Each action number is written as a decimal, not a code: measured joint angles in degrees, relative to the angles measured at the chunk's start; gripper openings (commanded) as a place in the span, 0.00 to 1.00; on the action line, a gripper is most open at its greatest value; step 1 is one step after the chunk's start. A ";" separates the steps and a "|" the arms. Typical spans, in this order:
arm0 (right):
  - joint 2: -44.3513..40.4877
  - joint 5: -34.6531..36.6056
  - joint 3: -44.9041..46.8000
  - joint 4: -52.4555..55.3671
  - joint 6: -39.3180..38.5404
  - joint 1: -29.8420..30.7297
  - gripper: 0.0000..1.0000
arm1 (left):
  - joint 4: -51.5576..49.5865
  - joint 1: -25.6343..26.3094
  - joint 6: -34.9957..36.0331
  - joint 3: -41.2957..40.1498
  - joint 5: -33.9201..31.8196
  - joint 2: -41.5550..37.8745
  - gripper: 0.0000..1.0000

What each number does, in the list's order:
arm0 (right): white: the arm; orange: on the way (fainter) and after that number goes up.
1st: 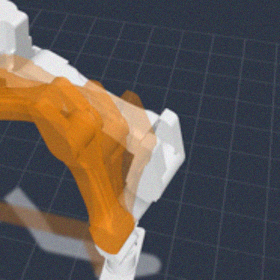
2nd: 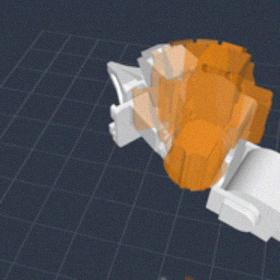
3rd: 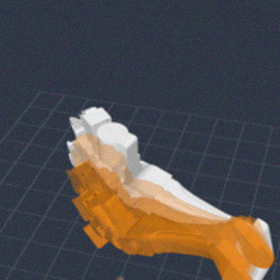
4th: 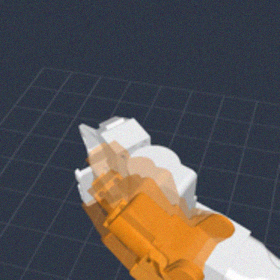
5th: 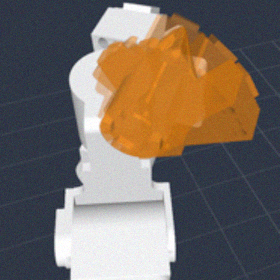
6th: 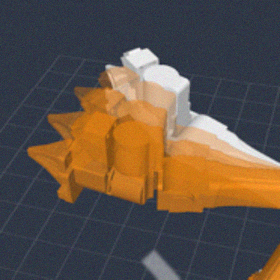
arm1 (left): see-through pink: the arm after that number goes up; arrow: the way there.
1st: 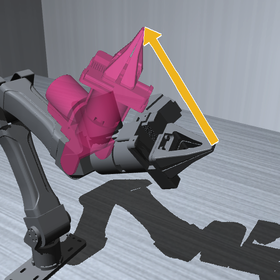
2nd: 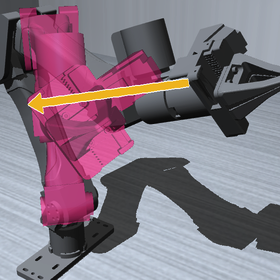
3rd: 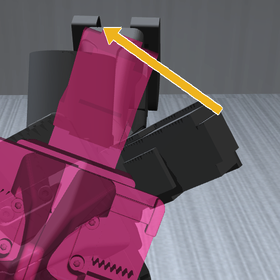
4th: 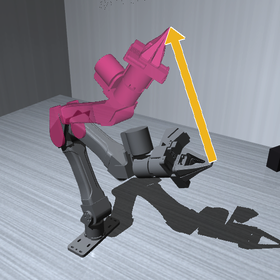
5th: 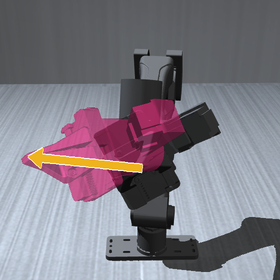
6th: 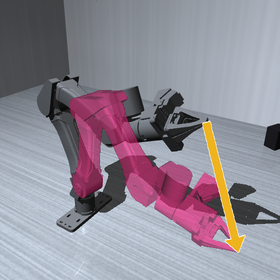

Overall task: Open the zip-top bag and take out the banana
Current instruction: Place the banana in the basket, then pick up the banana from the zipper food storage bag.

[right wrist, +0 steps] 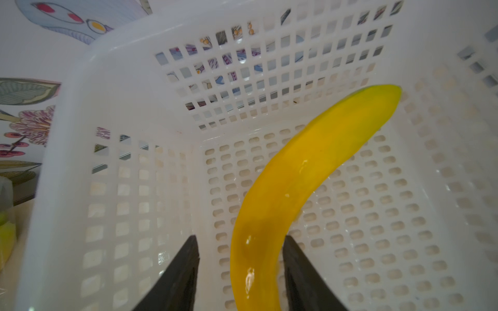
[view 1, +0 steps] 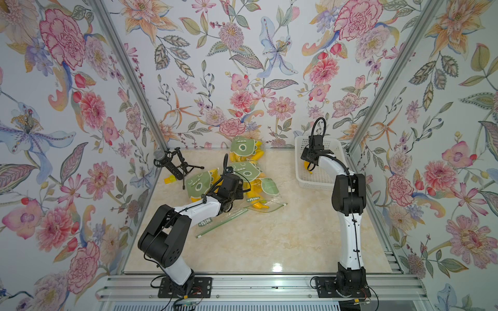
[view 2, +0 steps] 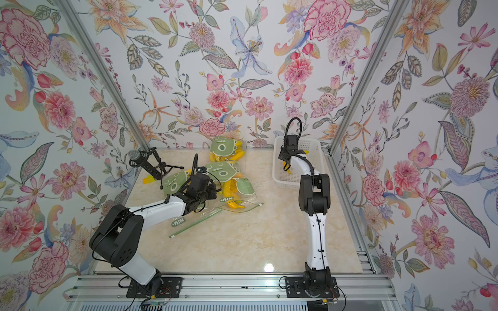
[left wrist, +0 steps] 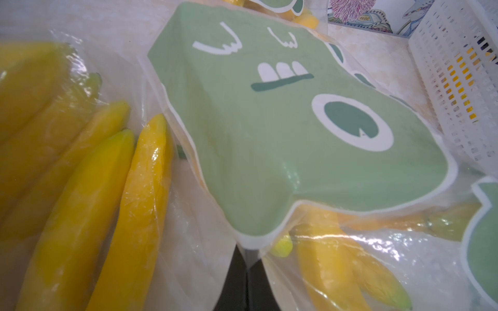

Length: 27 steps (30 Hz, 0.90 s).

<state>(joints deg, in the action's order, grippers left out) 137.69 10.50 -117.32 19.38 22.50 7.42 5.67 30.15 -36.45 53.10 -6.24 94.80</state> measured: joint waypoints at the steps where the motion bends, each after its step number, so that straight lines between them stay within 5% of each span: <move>1: -0.46 -0.46 0.44 0.11 -0.57 0.00 0.49 | 0.00 0.00 0.00 0.00 -0.04 -0.02 0.00; 5: -6.86 -4.57 7.72 -0.37 -3.45 0.02 0.50 | 0.00 0.04 -0.02 -0.31 -0.13 -0.61 0.00; 12: -32.98 -11.72 35.26 -9.07 -8.63 3.85 0.54 | 0.00 0.24 -0.02 -0.31 -0.15 -1.05 0.00; 20: -58.75 -20.31 67.19 -19.15 -11.02 16.13 0.49 | 0.00 0.37 0.00 -0.31 -0.15 -1.07 0.00; 27: -68.39 -25.07 82.99 -27.30 -10.12 27.71 0.46 | -0.02 0.42 0.00 -0.31 -0.17 -1.07 0.00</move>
<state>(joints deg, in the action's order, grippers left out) 69.30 -14.57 -34.33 -7.92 12.38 35.14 5.65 30.57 -36.45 52.80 -6.42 93.73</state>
